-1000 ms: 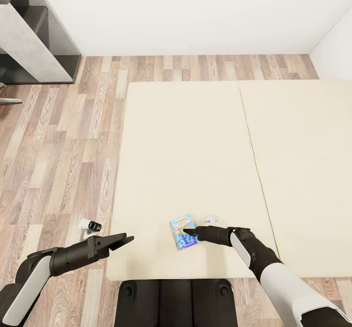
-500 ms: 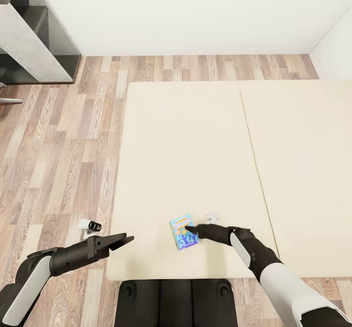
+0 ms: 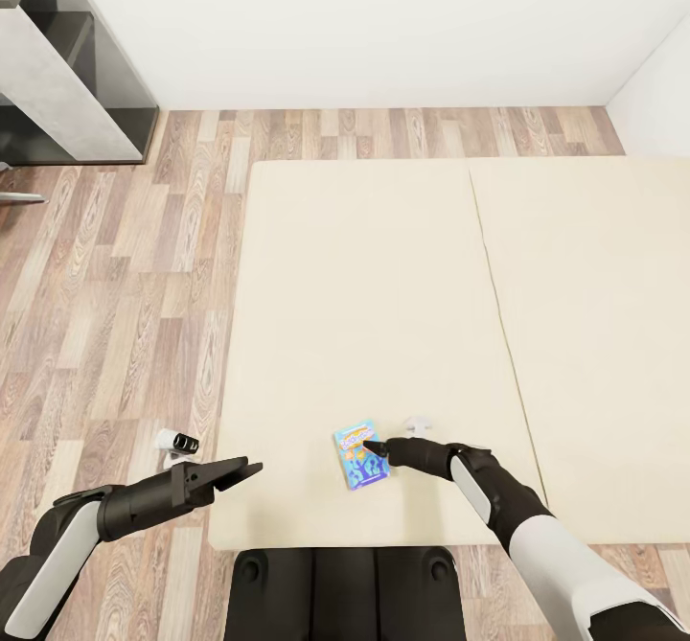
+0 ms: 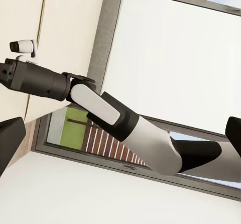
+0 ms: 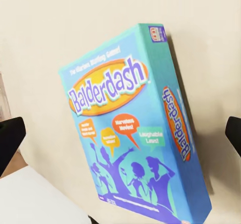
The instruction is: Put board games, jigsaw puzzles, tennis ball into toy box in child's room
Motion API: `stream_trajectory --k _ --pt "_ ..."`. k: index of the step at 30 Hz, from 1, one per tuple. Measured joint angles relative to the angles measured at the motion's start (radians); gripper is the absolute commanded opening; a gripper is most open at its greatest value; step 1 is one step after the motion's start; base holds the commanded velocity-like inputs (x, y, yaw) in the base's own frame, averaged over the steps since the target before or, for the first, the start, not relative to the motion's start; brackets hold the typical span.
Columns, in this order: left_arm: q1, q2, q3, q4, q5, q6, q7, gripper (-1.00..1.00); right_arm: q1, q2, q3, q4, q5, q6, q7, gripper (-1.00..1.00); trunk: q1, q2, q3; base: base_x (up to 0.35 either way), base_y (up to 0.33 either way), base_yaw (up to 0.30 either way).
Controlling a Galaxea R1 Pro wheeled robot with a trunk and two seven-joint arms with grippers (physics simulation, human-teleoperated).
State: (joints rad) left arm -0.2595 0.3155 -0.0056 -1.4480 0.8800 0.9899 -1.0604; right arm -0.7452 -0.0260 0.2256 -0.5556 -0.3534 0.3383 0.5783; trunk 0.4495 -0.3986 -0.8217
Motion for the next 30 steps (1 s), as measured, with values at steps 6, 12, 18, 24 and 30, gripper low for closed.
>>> stream_trajectory --k 6,12,18,24,30 --pt "0.0 0.0 0.0 0.0 0.0 0.0 0.0 1.0 0.0 0.0 -0.001 0.0 0.0 0.001 0.007 1.0 0.0 0.0 0.0 0.0 0.0 0.0" --pt "0.0 0.0 0.0 0.0 0.0 0.0 0.0 1.0 0.0 0.001 -0.002 0.0 0.0 0.002 0.009 1.0 0.0 0.0 0.0 0.0 0.0 0.0" --pt "0.0 0.0 0.0 0.0 0.0 0.0 0.0 1.0 0.0 0.001 -0.003 0.0 0.001 0.003 0.009 1.0 0.0 0.0 0.0 0.0 0.0 0.0" --pt "0.0 0.0 0.0 0.0 0.0 0.0 0.0 1.0 0.0 0.006 -0.002 0.0 0.003 0.003 0.01 1.0 0.0 0.0 0.0 0.0 0.0 0.0" --pt "0.0 0.0 0.0 0.0 0.0 0.0 0.0 1.0 0.0 0.007 -0.003 0.0 0.004 0.003 0.01 1.0 0.0 0.0 0.0 0.0 0.0 0.0"
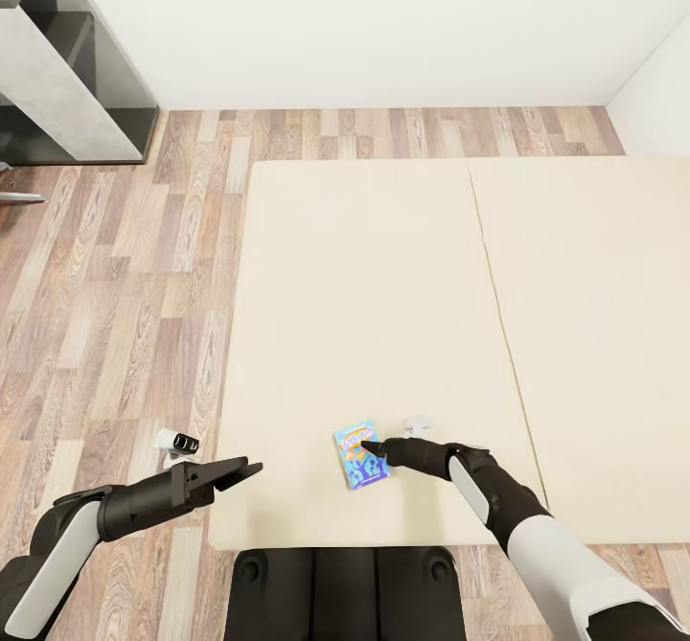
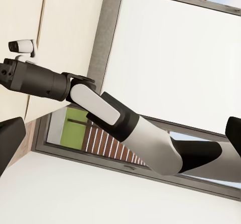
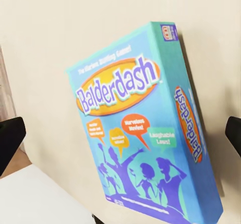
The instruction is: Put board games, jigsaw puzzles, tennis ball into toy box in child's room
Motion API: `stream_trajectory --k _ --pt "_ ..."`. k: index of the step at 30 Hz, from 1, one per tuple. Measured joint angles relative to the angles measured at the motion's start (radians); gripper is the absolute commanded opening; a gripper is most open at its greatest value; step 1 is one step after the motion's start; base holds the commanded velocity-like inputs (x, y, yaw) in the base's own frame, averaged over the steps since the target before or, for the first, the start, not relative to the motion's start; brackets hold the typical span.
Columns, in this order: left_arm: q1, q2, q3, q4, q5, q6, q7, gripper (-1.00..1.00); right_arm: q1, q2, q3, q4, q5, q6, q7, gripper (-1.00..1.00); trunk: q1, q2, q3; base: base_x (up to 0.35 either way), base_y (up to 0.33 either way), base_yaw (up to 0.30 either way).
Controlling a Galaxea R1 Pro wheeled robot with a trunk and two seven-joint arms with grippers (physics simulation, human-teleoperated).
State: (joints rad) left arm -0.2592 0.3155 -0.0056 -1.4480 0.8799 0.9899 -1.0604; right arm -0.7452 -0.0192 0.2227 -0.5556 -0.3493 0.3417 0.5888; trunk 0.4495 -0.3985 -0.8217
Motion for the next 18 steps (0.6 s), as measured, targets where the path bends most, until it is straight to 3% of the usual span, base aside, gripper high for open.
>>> stream_trajectory --k 18 --pt "0.0 0.0 0.0 0.0 0.0 0.0 0.0 1.0 0.0 0.001 0.0 0.0 0.0 0.0 0.0 1.0 0.0 0.0 -0.008 0.0 0.0 -0.068"
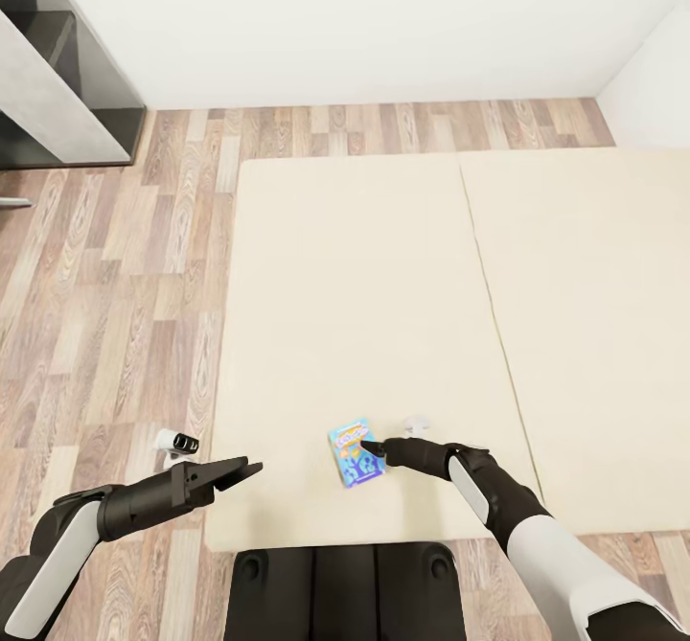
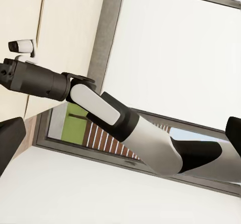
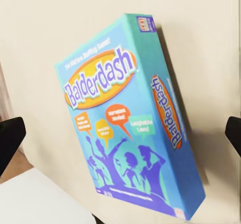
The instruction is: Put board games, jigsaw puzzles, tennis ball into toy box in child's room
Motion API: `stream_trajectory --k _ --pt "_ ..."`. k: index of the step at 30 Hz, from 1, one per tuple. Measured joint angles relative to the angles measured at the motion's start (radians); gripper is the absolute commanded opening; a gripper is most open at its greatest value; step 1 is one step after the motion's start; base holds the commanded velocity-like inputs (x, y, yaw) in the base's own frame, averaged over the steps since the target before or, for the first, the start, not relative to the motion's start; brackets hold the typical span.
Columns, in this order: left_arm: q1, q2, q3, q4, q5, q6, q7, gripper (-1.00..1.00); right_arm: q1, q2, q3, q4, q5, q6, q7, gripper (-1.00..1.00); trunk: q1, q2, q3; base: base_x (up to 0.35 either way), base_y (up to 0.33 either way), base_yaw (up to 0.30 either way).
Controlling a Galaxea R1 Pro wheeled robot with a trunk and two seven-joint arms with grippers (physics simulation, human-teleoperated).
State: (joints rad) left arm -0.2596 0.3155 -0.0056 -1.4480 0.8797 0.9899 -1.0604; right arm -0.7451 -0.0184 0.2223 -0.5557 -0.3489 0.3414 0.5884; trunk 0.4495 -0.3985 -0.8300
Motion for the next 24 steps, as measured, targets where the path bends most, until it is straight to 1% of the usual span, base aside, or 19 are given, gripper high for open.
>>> stream_trajectory --k 24 --pt "0.0 0.0 0.0 0.0 0.0 0.0 0.0 1.0 0.0 0.001 0.002 -0.001 0.0 0.0 0.001 1.0 0.0 0.0 -0.002 0.0 0.007 -0.009"
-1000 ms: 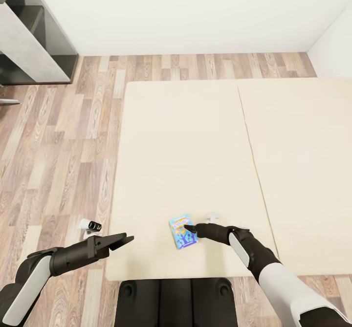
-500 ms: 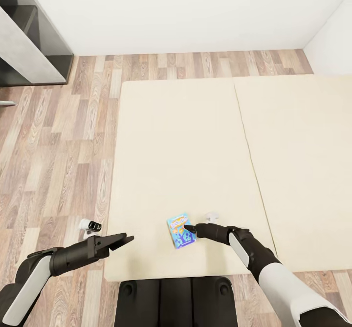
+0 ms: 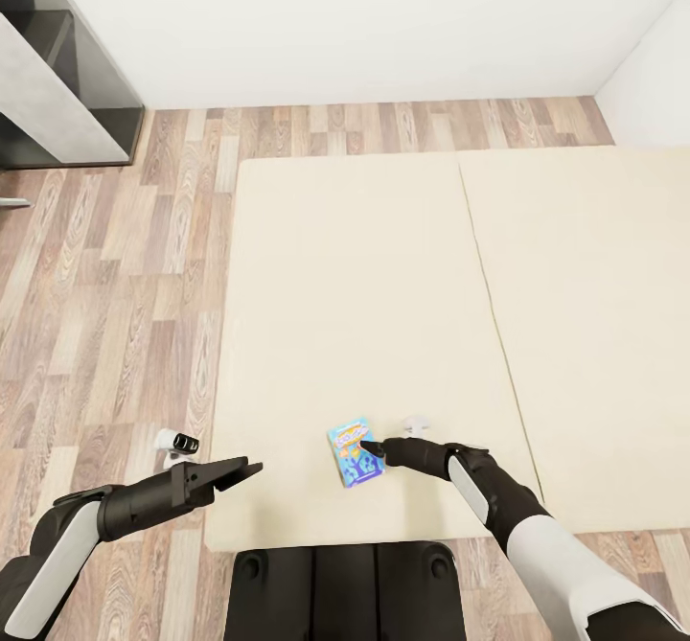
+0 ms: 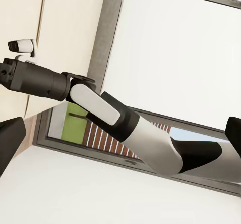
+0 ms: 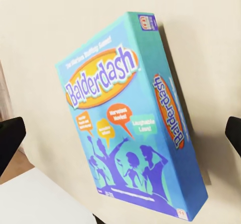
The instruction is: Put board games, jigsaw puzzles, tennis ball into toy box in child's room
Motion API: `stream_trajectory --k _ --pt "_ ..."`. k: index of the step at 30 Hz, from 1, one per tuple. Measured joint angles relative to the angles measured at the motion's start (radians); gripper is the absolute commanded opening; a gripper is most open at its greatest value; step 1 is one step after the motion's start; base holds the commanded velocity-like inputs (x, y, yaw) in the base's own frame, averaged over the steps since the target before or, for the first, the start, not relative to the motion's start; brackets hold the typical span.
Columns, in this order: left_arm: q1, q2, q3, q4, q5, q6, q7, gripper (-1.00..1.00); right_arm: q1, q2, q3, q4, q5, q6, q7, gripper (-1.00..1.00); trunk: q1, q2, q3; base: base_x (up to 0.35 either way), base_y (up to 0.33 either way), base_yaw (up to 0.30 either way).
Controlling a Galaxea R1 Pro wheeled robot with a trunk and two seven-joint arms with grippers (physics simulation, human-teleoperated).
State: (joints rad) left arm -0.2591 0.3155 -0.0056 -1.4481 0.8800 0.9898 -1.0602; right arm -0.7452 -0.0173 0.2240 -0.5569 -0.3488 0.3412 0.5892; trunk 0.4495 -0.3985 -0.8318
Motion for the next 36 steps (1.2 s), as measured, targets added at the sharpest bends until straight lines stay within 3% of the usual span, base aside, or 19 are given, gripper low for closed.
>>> stream_trajectory --k 36 --pt "0.0 0.0 0.0 0.0 0.0 0.0 0.0 1.0 0.0 0.001 0.001 0.0 0.0 -0.001 0.0 1.0 0.0 0.0 0.0 0.0 0.04 0.0"
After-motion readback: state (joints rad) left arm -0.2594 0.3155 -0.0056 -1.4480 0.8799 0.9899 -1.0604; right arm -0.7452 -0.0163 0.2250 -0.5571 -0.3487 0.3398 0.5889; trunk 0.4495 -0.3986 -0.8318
